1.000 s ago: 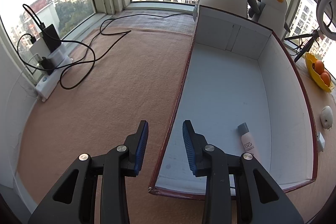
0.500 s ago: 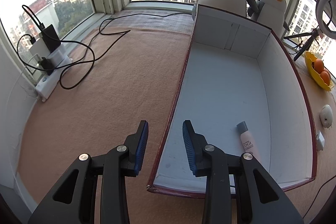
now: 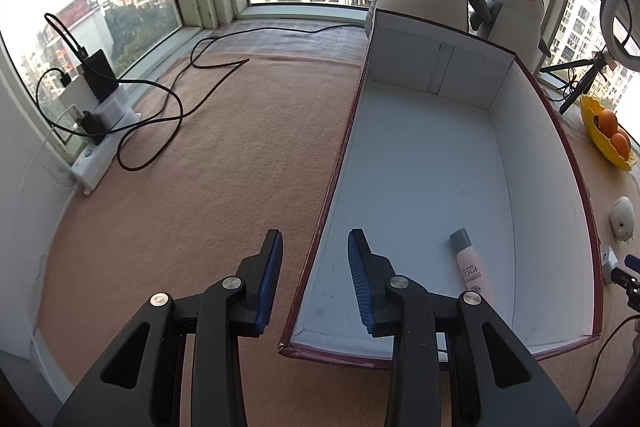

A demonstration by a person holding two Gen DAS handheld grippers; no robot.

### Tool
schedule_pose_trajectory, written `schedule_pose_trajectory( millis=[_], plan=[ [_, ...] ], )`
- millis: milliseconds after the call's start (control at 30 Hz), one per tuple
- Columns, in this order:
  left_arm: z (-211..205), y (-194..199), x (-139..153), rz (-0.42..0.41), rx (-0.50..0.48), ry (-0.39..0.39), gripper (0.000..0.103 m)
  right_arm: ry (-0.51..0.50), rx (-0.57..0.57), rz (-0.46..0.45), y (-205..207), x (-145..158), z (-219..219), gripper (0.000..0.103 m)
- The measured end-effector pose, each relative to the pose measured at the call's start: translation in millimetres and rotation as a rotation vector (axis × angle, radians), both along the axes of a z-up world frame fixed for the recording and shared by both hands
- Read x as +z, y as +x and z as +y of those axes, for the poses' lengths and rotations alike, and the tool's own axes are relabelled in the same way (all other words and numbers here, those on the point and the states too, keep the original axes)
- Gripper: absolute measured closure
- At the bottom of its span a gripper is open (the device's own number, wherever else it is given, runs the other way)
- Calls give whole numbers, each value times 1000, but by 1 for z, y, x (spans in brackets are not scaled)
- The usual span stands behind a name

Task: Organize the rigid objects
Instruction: 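Move the right gripper to the white USB charger and grasp it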

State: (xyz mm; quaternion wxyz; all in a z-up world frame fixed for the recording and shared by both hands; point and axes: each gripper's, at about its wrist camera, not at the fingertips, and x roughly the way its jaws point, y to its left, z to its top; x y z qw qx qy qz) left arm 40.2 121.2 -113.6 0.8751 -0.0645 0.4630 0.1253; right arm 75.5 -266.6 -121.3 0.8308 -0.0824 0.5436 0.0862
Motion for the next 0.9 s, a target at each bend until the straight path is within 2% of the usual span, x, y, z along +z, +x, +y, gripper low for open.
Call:
schedule_pose_trajectory(
  millis=[333, 500, 633, 900],
  plan=[
    [1, -1, 0, -3, 2, 5, 71, -46, 60, 45, 18, -17, 13, 44],
    [1, -1, 0, -3, 1, 9, 71, -15, 49, 74, 23, -23, 9, 44],
    [1, -1, 0, -3, -1, 11, 71, -19, 64, 84, 24, -26, 12, 54],
    [0, -1, 1, -7, -4, 10, 72, -24, 61, 74, 23, -25, 16, 64]
  ],
)
